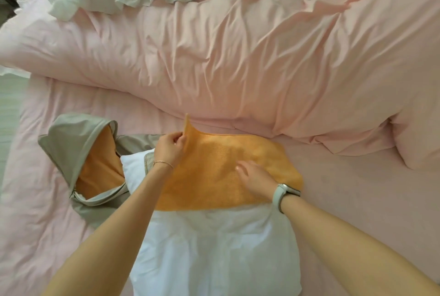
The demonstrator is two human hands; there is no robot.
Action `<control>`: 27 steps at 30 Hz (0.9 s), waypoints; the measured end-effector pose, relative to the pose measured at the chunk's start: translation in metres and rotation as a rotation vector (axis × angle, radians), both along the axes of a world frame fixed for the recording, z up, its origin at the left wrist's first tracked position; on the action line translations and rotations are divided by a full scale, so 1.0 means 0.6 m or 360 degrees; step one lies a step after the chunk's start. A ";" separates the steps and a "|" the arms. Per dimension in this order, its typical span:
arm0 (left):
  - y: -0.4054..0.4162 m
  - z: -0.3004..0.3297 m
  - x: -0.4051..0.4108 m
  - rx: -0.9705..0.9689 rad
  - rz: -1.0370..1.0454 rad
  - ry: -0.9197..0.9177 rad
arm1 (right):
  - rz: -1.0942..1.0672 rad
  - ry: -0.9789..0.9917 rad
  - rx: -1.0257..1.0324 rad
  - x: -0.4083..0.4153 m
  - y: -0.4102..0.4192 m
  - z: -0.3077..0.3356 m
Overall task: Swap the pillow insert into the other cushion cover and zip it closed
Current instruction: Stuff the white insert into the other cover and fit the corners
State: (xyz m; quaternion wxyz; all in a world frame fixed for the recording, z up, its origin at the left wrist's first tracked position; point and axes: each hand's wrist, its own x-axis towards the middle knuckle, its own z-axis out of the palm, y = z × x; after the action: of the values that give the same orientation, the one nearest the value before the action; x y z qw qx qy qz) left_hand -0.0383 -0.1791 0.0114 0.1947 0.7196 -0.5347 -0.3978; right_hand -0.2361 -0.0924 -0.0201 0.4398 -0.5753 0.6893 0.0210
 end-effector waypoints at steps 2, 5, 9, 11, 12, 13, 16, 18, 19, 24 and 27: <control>0.010 0.018 -0.007 -0.0097 -0.0195 0.0117 | -0.0213 -0.0140 -0.0328 -0.002 -0.025 0.028; 0.039 0.045 -0.004 -0.0261 -0.0535 0.0364 | -0.0104 -0.0233 -0.0803 -0.006 -0.055 0.074; 0.090 0.078 0.021 -0.0049 -0.0900 0.0715 | 0.0606 0.0039 -0.0961 -0.019 -0.054 0.108; 0.115 0.083 0.040 0.0150 -0.0909 0.0806 | 0.0890 0.0119 -0.0973 -0.026 -0.026 0.107; 0.127 0.081 0.052 0.0258 -0.0891 0.0843 | 0.0947 0.0148 -0.1007 -0.030 -0.006 0.104; 0.139 0.078 0.064 0.0374 -0.0884 0.0859 | 0.0932 0.0169 -0.1052 -0.033 0.017 0.103; 0.182 0.072 0.085 0.0748 -0.1003 0.0811 | 0.0860 0.0071 -0.0968 -0.025 0.093 0.106; 0.214 0.063 0.093 0.0956 -0.1194 0.0676 | 0.0865 -0.0033 -0.0584 -0.006 0.148 0.113; 0.227 0.060 0.096 0.1042 -0.1305 0.0564 | 0.0869 -0.0066 -0.0278 0.004 0.172 0.120; 0.269 0.070 0.087 0.1382 -0.1371 0.0420 | 0.0570 -0.0384 0.0206 0.018 0.236 0.118; 0.279 0.042 0.072 0.0612 -0.1040 0.0070 | 0.0210 -0.0174 -0.0442 0.003 0.230 0.080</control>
State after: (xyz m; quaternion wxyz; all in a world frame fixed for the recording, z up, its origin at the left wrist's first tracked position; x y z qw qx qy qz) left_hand 0.0046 -0.0119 0.0366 -0.0696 0.5258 -0.6473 -0.5475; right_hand -0.2341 0.0458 0.0278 0.3906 -0.6749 0.6213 -0.0768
